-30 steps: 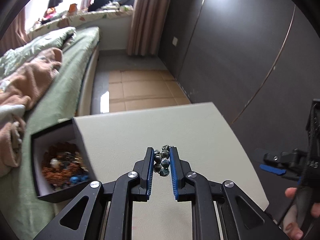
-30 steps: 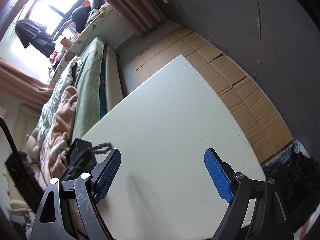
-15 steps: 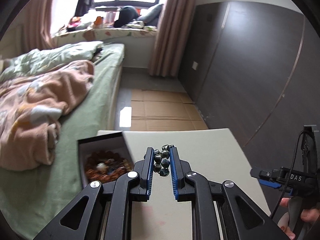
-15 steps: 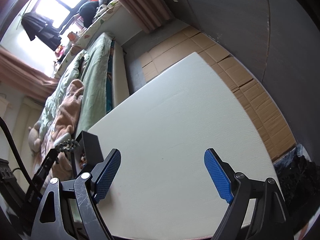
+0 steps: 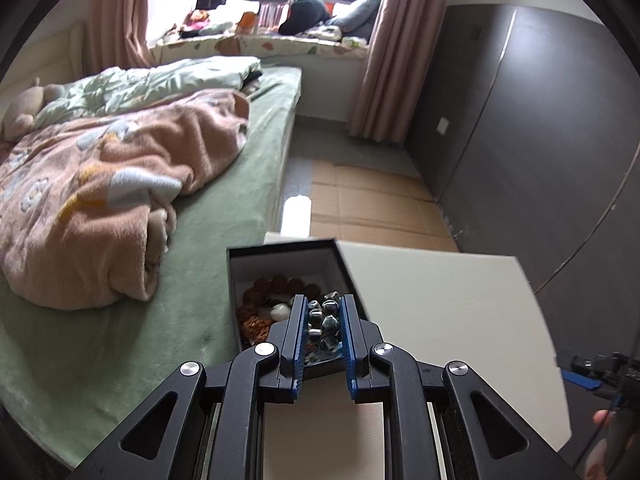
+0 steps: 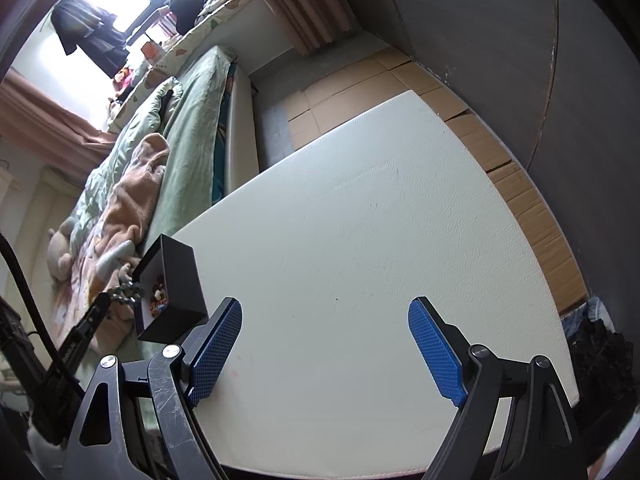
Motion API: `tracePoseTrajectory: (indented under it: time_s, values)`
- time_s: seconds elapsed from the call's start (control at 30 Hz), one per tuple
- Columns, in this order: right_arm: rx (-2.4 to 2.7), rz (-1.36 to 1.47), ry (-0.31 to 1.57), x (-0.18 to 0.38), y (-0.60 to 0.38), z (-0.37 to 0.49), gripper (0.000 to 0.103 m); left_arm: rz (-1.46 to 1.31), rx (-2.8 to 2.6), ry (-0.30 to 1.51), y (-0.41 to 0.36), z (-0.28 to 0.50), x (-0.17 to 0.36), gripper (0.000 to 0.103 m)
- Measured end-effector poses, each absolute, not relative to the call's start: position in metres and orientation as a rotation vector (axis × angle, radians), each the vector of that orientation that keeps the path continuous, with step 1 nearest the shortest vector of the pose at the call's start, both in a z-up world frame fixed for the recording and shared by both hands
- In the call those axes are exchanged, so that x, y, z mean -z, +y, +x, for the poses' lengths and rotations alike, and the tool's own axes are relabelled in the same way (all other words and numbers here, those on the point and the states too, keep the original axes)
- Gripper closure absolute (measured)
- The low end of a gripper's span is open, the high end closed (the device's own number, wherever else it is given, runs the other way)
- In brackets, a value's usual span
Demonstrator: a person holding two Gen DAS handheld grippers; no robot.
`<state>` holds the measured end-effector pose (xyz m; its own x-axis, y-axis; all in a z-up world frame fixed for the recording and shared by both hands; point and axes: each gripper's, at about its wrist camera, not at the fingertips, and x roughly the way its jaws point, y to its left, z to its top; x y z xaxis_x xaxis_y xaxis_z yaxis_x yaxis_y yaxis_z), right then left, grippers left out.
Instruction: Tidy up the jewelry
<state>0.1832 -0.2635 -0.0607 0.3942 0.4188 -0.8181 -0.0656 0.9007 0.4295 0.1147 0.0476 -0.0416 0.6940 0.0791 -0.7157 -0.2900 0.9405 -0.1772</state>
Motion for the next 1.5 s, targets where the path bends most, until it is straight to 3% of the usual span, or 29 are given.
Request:
tracePoseTrajectory:
  time_s: [0.4,0.47,0.57,0.63,0.83,0.9,0.97,1.07,1.2,1.33,1.5]
  values:
    - [-0.318,0.354,1.125,0.059,-0.27,0.175,0.017,-0.34,-0.191,0.799,0.055,0.118,0.053,0.084]
    - [-0.315,0.351,1.126,0.06,-0.271,0.174,0.017,-0.358,-0.188,0.817,0.059,0.12,0.054,0.075]
    - [-0.312,0.342,1.132,0.062,-0.27,0.173,0.017,-0.388,-0.198,0.805,0.064,0.115,0.053,0.043]
    - [-0.311,0.336,1.134,0.062,-0.269,0.172,0.017,-0.403,-0.194,0.785,0.065,0.111,0.049,0.037]
    - [-0.317,0.357,1.121,0.058,-0.27,0.167,0.017,-0.386,-0.157,0.767,0.052,0.095,0.036,0.037]
    - [-0.325,0.359,1.111,0.055,-0.269,0.164,0.017,-0.368,-0.149,0.764,0.045,0.087,0.034,0.031]
    - [-0.336,0.348,1.091,0.049,-0.267,0.158,0.017,-0.358,-0.138,0.747,0.038,0.079,0.03,0.016]
    - [-0.348,0.325,1.057,0.04,-0.263,0.148,0.017,-0.342,-0.108,0.719,0.027,0.069,0.023,0.008]
    - [-0.359,0.292,1.017,0.03,-0.255,0.136,0.017,-0.281,-0.091,0.694,0.012,0.062,0.014,0.003]
    - [-0.341,0.238,0.958,0.018,-0.248,0.13,0.001,-0.254,-0.077,0.655,0.006,0.053,0.007,0.0]
    - [-0.344,0.22,0.878,0.006,-0.246,0.117,0.0,-0.243,-0.084,0.649,0.006,0.045,0.007,0.0]
